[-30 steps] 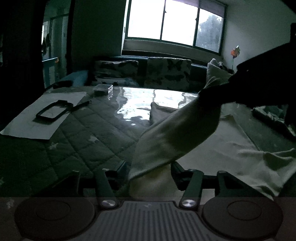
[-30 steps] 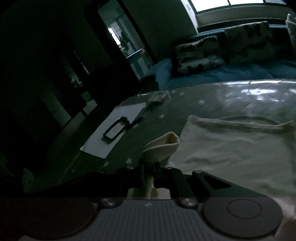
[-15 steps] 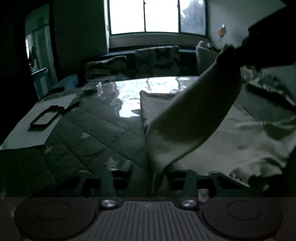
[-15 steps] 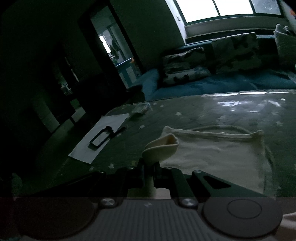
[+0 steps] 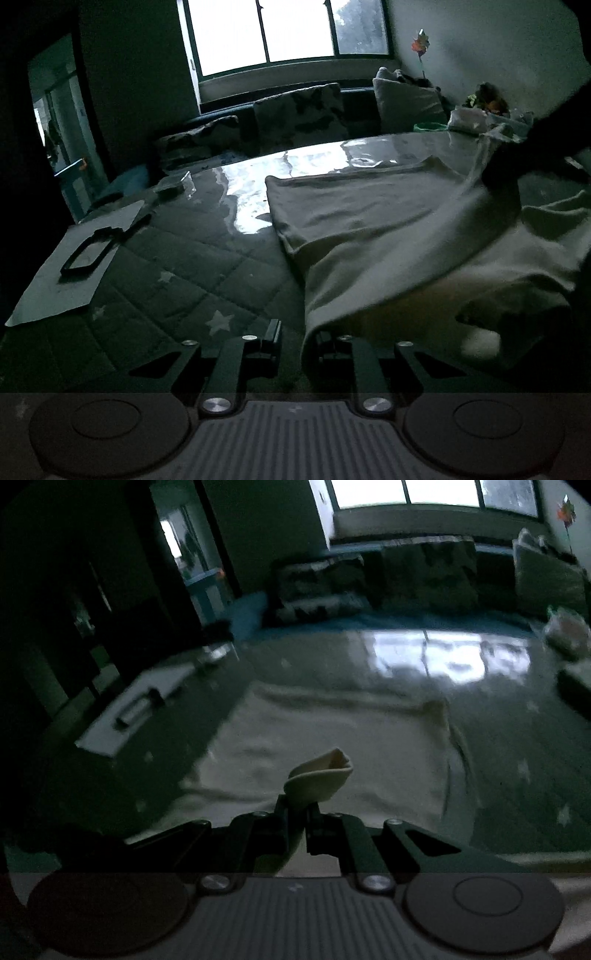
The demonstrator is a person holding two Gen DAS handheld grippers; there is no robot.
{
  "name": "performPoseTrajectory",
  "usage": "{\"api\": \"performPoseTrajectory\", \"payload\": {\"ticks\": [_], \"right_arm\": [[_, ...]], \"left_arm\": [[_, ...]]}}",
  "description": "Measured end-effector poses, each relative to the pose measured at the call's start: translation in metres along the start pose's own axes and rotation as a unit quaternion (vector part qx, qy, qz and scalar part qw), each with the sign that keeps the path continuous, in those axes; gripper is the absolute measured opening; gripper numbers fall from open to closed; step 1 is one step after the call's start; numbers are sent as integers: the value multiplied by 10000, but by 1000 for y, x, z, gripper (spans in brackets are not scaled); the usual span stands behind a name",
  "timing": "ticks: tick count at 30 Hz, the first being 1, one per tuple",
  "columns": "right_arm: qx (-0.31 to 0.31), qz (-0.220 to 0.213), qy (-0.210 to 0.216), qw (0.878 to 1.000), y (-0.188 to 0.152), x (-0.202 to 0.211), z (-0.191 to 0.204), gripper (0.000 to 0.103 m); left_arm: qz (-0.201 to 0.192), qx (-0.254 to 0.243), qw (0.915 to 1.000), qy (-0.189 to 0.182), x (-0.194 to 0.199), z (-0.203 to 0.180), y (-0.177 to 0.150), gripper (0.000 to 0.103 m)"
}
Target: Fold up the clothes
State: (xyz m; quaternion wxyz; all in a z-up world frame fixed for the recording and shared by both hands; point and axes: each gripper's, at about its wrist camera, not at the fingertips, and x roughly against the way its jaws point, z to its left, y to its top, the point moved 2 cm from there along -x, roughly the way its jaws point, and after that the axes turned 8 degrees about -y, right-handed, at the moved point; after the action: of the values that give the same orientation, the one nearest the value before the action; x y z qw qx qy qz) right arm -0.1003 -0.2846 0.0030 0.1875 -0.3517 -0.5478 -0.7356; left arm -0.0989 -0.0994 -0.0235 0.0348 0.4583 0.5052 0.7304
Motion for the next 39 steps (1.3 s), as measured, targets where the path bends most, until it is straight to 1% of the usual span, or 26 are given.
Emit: {"api": "performPoseTrajectory", "payload": {"ticks": [2, 3, 4, 5, 6, 9, 11, 13, 16, 18, 20, 22, 24, 30, 34, 37, 39], "right_arm": [[15, 153, -115, 9998, -10, -7, -4, 9], [10, 231, -165, 9996, -15, -11, -7, 11], [-28, 318, -193, 9993, -19, -14, -10, 15], [-45, 388, -235, 9990, -23, -17, -12, 18], [4, 409, -320, 9987, -26, -17, -13, 24], [176, 398, -573, 9974, -33, -14, -17, 26], [179, 314, -727, 9967, -33, -9, -22, 26], [172, 170, -845, 9961, -32, -3, -26, 26], [255, -4, -803, 9964, -32, 3, -23, 26], [408, -86, -670, 9969, -31, 4, -14, 25], [557, -58, -521, 9971, -35, -1, -4, 25], [664, 20, -477, 9967, -39, -7, 2, 25], [737, 102, -469, 9961, -44, -11, 6, 25], [1030, 263, -623, 9924, -57, -16, 6, 25], [901, 106, -572, 9942, -55, -10, 5, 26], [867, 176, -599, 9943, -59, -14, 3, 26], [808, 116, -577, 9950, -59, -11, 1, 26]], "left_arm": [[18, -30, 10000, -6, 0, 0, -1, 23], [30, -27, 10000, -23, 0, 1, -1, 24], [42, -22, 10000, -43, 0, 1, 0, 24], [53, 0, 10000, -82, 1, 2, 0, 28], [72, 19, 9999, -122, 2, 3, 0, 30], [153, 46, 9995, -258, 8, 5, 0, 38], [181, 40, 9993, -335, 14, 7, 1, 40], [175, 39, 9990, -406, 20, 11, 5, 40], [91, 48, 9988, -479, 28, 15, 16, 40], [0, 25, 9985, -539, 27, 14, 26, 40], [-15, 29, 9983, -586, 21, 11, 38, 40], [6, 144, 9974, -704, 15, 11, 50, 40], [-76, 178, 9969, -762, 16, 12, 58, 40], [137, 104, 9967, -794, -11, 2, 64, 40], [287, 54, 9962, -816, -29, -6, 68, 40], [399, 17, 9957, -831, -42, -11, 70, 39], [474, -8, 9953, -842, -52, -15, 72, 39]]}}
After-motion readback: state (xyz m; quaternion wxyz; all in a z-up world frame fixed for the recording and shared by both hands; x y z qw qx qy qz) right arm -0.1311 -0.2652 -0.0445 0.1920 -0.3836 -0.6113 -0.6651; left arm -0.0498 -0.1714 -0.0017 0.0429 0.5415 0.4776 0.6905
